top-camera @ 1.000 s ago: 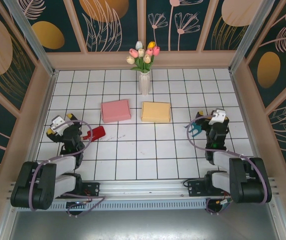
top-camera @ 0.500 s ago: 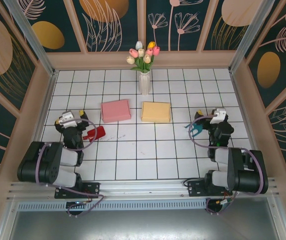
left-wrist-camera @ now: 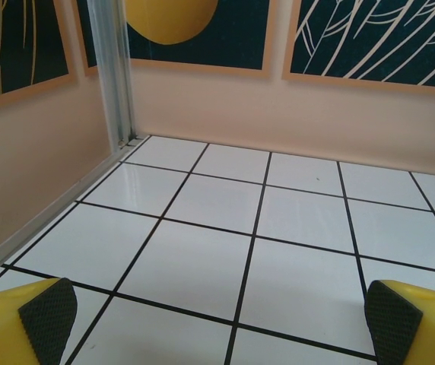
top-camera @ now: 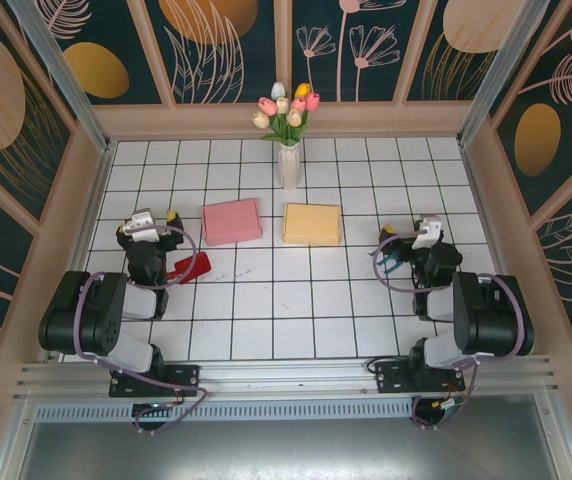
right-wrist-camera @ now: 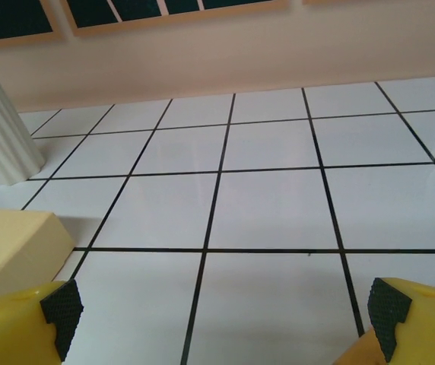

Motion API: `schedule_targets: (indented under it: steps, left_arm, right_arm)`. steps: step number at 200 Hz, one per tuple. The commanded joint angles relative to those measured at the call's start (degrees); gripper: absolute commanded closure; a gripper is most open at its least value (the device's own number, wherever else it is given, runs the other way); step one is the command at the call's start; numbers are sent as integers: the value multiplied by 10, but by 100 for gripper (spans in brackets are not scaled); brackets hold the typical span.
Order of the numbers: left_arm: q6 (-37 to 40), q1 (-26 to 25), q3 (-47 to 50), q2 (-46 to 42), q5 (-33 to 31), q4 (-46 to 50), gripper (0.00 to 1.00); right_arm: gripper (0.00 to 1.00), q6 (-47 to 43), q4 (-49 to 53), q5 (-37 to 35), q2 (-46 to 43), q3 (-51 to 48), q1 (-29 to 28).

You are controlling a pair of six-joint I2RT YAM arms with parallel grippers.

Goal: Fold the paper box

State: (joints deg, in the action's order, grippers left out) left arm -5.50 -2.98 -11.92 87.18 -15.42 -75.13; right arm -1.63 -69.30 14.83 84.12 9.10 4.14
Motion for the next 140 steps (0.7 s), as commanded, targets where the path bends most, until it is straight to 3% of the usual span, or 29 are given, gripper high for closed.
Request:
schedule_targets:
  steps: [1,28,140]
  left_arm:
    - [8,4,-6,1,8,-1,1]
    - [8,4,-6,1,8,-1,1]
    - [10,5,-5,1,7,-4,1]
  right_arm:
    - [1,-9,-27,-6,27,34,-7]
    - [1,18,-27,-62,42,39,-5]
    - [1,18,-24,-65,41,40,-6]
